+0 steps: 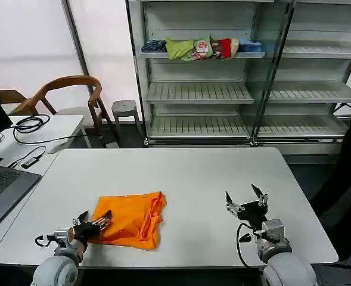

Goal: Fold and organize the clothes.

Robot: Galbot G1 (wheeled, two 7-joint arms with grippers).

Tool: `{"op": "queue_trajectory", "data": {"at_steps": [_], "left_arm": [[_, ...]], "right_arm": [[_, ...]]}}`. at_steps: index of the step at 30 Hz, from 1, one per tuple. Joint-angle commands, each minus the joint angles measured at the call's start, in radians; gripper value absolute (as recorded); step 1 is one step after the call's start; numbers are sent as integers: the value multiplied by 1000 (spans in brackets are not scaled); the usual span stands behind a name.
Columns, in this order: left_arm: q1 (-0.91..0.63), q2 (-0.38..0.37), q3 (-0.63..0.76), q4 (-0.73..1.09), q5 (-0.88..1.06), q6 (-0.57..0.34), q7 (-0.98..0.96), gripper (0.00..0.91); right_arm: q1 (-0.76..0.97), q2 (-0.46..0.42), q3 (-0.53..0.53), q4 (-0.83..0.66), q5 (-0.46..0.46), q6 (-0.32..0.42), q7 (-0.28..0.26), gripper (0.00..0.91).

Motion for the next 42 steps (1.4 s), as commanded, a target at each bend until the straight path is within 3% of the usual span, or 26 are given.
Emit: {"op": "queue_trajectory", "data": {"at_steps": [1, 20, 25, 35, 42], "left_arm": [[13, -10, 12, -10, -20, -2, 11, 20], [3, -4, -18, -27, -17, -51, 30, 20], [15, 46, -81, -80, -29, -24, 33, 20], [87, 202, -418, -96, -136, 125, 81, 20], [134, 281, -547, -86, -127, 162, 93, 20]], "right_arm": [[11, -1, -1, -11, 2, 0, 0, 907], [25, 0, -16, -31, 1, -1, 1, 907], [46, -5, -23, -31, 5, -6, 1, 907], [86, -7, -45, -49, 22, -3, -4, 907], [98, -4, -45, -57, 32, 2, -7, 907]]}}
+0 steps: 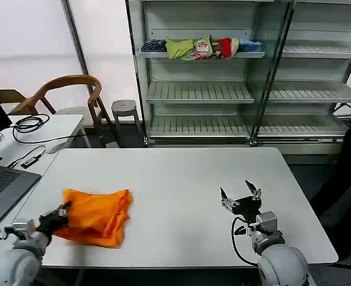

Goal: Fold and organize the clothes.

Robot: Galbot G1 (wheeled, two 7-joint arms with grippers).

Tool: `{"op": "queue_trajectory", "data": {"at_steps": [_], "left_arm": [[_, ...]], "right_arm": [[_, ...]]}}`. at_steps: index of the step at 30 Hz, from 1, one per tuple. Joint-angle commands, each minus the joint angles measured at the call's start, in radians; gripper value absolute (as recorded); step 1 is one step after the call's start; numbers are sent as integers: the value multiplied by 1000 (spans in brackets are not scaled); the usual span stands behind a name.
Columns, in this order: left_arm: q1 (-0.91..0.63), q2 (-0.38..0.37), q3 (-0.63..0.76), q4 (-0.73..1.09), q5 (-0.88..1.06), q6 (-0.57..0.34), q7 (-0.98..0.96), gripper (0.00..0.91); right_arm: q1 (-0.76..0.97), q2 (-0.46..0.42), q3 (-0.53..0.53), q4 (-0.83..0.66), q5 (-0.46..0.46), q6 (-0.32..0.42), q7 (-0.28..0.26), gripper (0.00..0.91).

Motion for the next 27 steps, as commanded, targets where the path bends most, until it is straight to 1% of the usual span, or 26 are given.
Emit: {"op": "queue_trajectory", "data": {"at_steps": [1, 4, 6, 10, 11, 12, 14, 15, 16, 17, 19, 20, 21, 23, 24, 26, 27], "left_arm": [[62, 147, -288, -17, -33, 91, 23, 20], [59, 154, -296, -40, -28, 91, 21, 20], [56, 136, -280, -75, -15, 89, 8, 20], [52, 67, -174, -185, 69, 67, -59, 20], [62, 30, -126, -242, 132, 65, -75, 20], [68, 5, -111, -265, 155, 65, -85, 20], [83, -74, 35, -364, 226, 65, -147, 20], [84, -104, 91, -392, 262, 65, -187, 20], [82, -109, 157, -414, 281, 65, -204, 20], [82, -157, 251, -448, 319, 59, -253, 20], [81, -197, 403, -473, 380, 40, -290, 20], [79, -229, 484, -480, 427, 24, -301, 20], [76, -243, 535, -481, 457, 11, -311, 20], [56, -297, 709, -460, 547, -18, -310, 20], [48, -315, 766, -429, 593, -38, -307, 20], [24, -342, 847, -359, 675, -63, -287, 20], [9, -346, 863, -326, 692, -76, -284, 20]], "right_arm": [[21, 1, -2, -5, 9, 5, -3, 907], [18, 3, 2, -5, 9, 7, -3, 907], [14, 5, 6, -3, 8, 8, -3, 907], [-6, 5, 21, 7, 6, 8, -2, 907], [-15, 5, 28, 9, 4, 9, -2, 907], [-20, 5, 31, 12, 4, 9, -2, 907], [-39, 3, 42, 19, 1, 7, 0, 907], [-44, 2, 45, 22, -1, 7, 0, 907], [-51, -2, 50, 26, -3, 7, 1, 907], [-58, -4, 53, 31, -4, 6, 2, 907], [-69, -6, 62, 40, -9, 2, 4, 907], [-76, -6, 65, 45, -10, 0, 5, 907], [-80, -6, 66, 48, -11, -2, 7, 907], [-90, -6, 68, 51, -20, -5, 9, 907], [-91, -6, 69, 52, -23, -8, 11, 907], [-94, -8, 72, 56, -25, -11, 13, 907], [-95, -9, 74, 59, -25, -13, 14, 907]]}}
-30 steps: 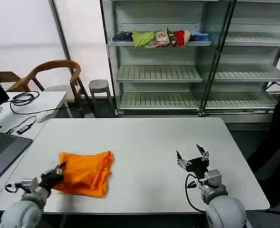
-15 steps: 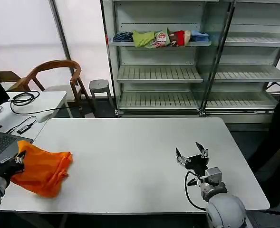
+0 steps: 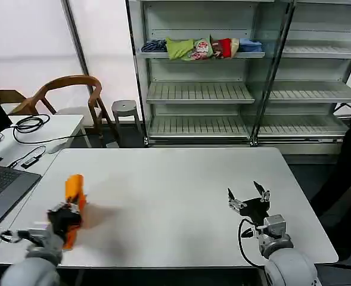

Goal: Fold and organize the clothes.

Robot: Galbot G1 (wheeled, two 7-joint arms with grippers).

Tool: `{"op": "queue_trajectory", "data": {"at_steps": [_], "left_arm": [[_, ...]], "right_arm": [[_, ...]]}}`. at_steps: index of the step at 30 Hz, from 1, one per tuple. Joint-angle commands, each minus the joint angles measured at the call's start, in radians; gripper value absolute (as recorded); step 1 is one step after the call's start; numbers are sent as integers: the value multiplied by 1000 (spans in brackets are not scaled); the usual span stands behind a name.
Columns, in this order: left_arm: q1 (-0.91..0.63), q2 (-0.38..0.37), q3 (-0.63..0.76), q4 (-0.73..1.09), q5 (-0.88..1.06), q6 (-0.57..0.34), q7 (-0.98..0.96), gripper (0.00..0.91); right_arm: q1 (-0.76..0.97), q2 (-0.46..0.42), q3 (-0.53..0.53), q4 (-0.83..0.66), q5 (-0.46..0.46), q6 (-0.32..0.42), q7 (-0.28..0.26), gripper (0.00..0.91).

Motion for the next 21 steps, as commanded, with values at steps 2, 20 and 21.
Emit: {"op": "queue_trajectory", "data": {"at_steps": [2, 20, 21], "left_arm": [[-96, -246, 648, 48, 420, -112, -88, 20], [-209, 103, 136, 39, 293, -58, 139, 20], [-187, 130, 77, 40, 269, -51, 158, 20]], "right_arm": [[-36, -9, 25, 28, -8, -14, 5, 907], [-5, 0, 14, 9, -7, -18, 6, 907], [-1, 2, 11, 9, -7, -18, 6, 907]]}}
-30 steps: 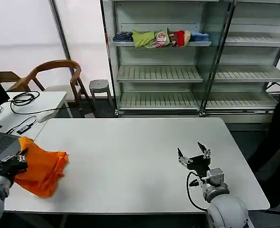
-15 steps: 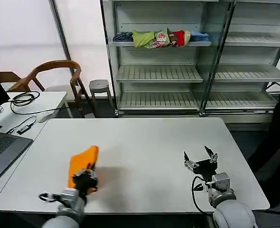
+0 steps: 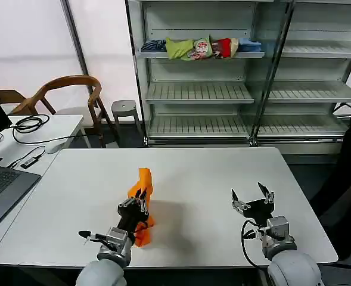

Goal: Fold and organize the clothes.

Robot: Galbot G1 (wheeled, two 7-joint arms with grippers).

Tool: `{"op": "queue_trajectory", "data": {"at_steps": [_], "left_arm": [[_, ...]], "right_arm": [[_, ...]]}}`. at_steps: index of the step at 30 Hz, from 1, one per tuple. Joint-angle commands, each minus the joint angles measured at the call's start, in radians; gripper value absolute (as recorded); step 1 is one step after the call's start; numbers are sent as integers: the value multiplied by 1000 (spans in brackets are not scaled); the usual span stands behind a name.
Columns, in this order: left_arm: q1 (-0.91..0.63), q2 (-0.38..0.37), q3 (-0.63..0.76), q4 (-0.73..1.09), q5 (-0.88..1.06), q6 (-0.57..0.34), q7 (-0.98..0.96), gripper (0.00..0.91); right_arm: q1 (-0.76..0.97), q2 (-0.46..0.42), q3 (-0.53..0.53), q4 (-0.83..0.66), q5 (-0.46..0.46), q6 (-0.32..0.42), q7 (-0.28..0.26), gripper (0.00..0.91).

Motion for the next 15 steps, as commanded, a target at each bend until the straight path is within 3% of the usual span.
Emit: {"op": "queue_trajectory", "data": {"at_steps": [1, 15], "left_arm": [[15, 250, -344, 5, -36, 39, 168, 20], [213, 472, -788, 75, -62, 81, 316, 20]], "right_arm": [[11, 8, -7, -11, -1, 1, -3, 907], [33, 14, -14, -40, 5, 17, -12, 907]]}}
